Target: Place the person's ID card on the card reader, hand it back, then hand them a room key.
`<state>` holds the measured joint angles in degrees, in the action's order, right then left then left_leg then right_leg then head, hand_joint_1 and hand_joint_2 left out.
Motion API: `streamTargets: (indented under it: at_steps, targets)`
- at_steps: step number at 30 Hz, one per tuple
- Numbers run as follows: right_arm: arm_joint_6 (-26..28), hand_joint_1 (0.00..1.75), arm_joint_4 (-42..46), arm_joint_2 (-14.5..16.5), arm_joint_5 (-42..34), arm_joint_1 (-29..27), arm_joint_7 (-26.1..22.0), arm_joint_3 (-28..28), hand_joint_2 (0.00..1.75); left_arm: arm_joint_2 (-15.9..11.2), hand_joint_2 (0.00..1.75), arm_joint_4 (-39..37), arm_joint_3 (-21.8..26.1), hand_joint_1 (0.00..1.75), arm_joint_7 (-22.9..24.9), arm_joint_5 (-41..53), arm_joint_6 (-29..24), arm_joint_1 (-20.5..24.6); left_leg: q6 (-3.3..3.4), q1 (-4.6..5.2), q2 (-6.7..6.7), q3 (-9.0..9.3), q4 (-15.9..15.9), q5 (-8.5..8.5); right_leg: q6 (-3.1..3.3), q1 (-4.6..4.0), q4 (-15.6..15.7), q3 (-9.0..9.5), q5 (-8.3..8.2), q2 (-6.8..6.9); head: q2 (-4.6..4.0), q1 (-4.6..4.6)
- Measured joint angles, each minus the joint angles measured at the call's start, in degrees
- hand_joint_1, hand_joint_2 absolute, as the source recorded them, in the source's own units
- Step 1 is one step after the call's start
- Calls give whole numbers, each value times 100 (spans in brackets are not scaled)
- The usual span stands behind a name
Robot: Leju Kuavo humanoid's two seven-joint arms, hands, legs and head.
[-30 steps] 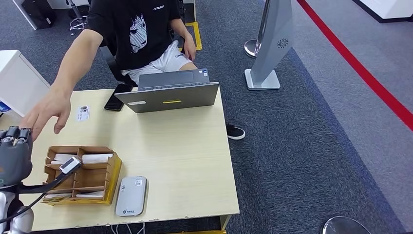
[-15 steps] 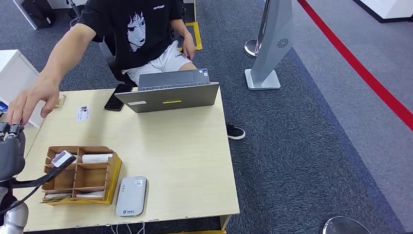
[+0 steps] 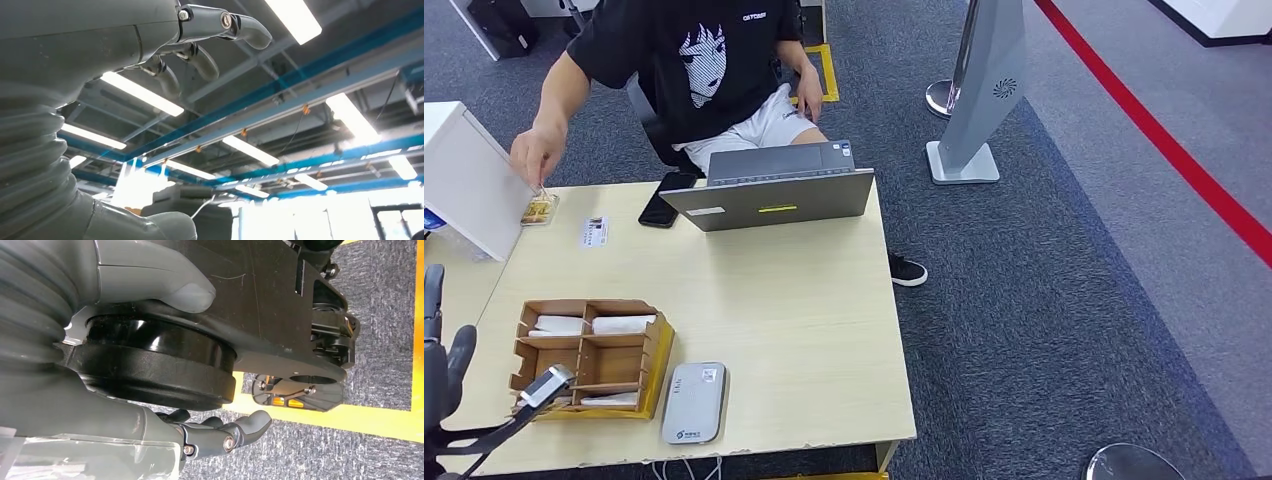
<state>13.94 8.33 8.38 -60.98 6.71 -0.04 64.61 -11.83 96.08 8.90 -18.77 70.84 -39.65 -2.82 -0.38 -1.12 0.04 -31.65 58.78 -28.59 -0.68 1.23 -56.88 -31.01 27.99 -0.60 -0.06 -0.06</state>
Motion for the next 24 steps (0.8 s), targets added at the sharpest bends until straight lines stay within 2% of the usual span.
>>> streamTargets:
  at_steps: [6, 8, 14, 17, 20, 22, 24]
  targets:
    - [48, 0, 0, 1, -169, -13, -66, -5, 175, 826, 175, 1137, 928, 0, -1582, -960, -19, -688, 2, 0, -4, -5, -1, -1, -3, 0, 1, 2, 2, 9, 1, -1]
    - [56, 0, 0, 1, -240, -23, -91, -11, 175, 1176, 175, 1545, 1262, 0, -1919, -1481, -26, -964, 1, 0, 8, -1, -2, -5, -3, 0, 0, 1, 2, -3, 1, -3]
    - [150, 0, 0, 2, -524, -51, -169, -93, 175, 2291, 175, 2551, 2124, 0, -2115, -3858, -51, -1767, 5, 2, -5, 0, -2, -11, -11, 2, 5, 3, 12, 11, -1, -3]
    - [208, 0, 0, 8, -645, -67, -201, -163, 175, 2636, 175, 2601, 2292, 0, -2119, -5172, 81, -2026, 5, 2, -6, 0, -2, -12, -11, 1, 5, 3, 12, 14, 0, -7]
    - [253, 0, 0, 16, -736, -80, -244, -228, 175, 2857, 175, 2586, 2452, 0, -2121, -5930, 486, -2156, 5, 1, -10, 0, -2, -11, -10, 1, 4, 4, 12, 20, 1, -8]
    - [261, 0, 0, 22, -808, -91, -273, -279, 175, 2951, 175, 2520, 2564, 0, -2122, -6476, 1182, -2199, 5, 1, -10, 0, -2, -11, -10, 1, 4, 6, 12, 20, 0, -8]
    - [272, 0, 0, 27, -880, -103, -298, -327, 175, 3018, 175, 2349, 2741, 0, -2122, -7160, 2140, -2205, 5, 1, -9, 0, -2, -11, -9, 1, 3, 6, 12, 20, 0, -9]
